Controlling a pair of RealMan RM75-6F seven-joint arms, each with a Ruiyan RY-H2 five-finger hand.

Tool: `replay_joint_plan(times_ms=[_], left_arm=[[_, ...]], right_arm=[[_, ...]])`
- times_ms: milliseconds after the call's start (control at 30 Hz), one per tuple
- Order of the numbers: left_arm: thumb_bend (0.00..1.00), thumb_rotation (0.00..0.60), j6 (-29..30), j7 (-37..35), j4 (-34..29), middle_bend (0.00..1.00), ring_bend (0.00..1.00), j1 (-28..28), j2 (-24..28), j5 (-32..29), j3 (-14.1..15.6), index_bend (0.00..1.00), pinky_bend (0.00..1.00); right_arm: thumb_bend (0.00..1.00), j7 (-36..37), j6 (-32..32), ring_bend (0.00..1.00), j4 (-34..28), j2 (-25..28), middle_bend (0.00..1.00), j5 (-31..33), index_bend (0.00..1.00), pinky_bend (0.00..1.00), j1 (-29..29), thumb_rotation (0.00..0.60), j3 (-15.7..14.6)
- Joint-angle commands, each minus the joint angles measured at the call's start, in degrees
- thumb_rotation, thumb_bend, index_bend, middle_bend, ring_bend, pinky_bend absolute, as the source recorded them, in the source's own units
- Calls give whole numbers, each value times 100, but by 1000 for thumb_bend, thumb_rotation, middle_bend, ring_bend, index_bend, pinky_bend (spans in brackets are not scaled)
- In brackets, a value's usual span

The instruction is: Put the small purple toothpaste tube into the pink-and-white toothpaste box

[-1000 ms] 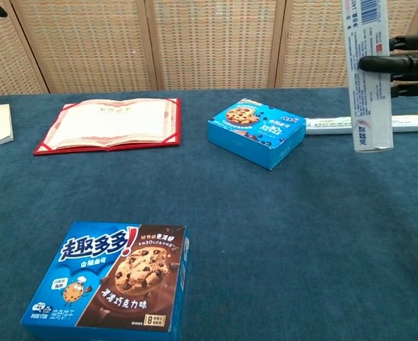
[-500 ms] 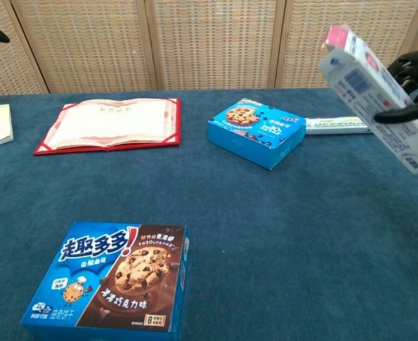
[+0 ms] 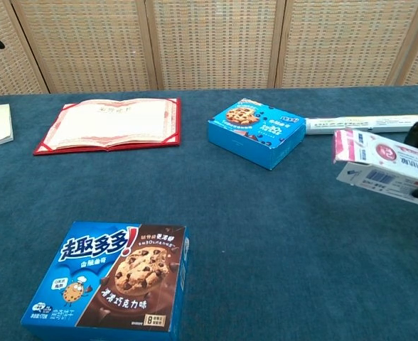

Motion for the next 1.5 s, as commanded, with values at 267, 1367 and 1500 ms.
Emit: replay_joint_plan(times_ms=[267,1367,1500], left_arm=[[418,600,-86,-92,221,0,0,89,-129,23,88,177,0],[419,600,825,602,671,0,0,1159,-443,344,594,0,0],[418,600,941,495,860,0,0,1338,-461,408,710,0,0]], right_arm=[[182,-70,-333,190,163,-99,276,138,477,203,-58,600,-239],[166,-646,1202,0,127,196,0,-1906,7,0,-620,600,-704],[166,-627,1559,0,306,156,0,-2088,5,0,-815,600,-752]])
